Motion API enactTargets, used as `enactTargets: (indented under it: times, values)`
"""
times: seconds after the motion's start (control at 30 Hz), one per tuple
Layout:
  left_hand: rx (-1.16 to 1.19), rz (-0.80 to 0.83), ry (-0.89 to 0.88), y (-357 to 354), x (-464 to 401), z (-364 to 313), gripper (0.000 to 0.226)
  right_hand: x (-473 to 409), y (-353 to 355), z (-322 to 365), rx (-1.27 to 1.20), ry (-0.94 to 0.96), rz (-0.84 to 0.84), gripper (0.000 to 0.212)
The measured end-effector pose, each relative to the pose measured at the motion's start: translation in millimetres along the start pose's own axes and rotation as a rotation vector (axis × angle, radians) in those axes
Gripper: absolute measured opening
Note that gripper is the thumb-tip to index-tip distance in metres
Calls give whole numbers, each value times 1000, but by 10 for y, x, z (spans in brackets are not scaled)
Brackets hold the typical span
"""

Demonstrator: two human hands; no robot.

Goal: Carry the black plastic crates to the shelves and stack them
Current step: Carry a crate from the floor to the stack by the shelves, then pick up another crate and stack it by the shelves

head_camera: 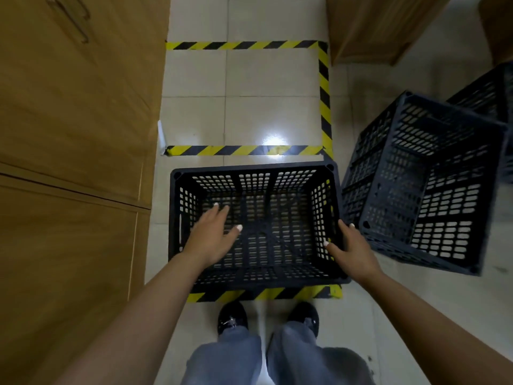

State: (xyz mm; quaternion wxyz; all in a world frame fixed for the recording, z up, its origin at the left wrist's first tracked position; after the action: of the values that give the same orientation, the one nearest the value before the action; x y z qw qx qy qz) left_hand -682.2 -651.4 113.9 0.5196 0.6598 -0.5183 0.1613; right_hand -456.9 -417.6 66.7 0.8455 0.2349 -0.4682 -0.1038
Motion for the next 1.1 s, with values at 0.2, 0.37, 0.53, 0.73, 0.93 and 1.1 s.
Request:
enactTargets:
  times: [0.2,0.37,0.53,0.73,0.93,1.1]
  values:
    - [-101,95,-108,131,638,-791,70,1019,421,-76,12,-109,-82,74]
    - [-350,80,-193,254,900,-1344,70,1633,829,-339,-40,-200,-179,74]
    - [-465,70,-273,154,926,-1906,71,1936,1136,-718,-50,-230,-230,72]
    - [-518,82,-297,-264,731,-2609,72,1885,1481,-1317,17,-251,-178,71]
    - [-426,63,-263,-764,515,-3448,70,1741,2022,-1936,141,-201,-80,70]
    - [-335,35,-220,-1114,310,-4068,69,1633,2564,-2389,255,-133,-4,69]
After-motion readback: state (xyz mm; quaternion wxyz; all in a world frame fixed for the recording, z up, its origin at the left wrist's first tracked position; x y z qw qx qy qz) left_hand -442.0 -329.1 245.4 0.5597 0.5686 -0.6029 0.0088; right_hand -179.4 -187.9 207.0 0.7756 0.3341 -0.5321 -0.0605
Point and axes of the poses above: each hand's wrist, its own x-axis away from the middle knuckle, its own y-axis out of the back of the hand, z = x × y, the point moved 1 cm from there along -x, towards the middle knuckle, and after that the axes turned 11 degrees about z, right-handed, at the moved point
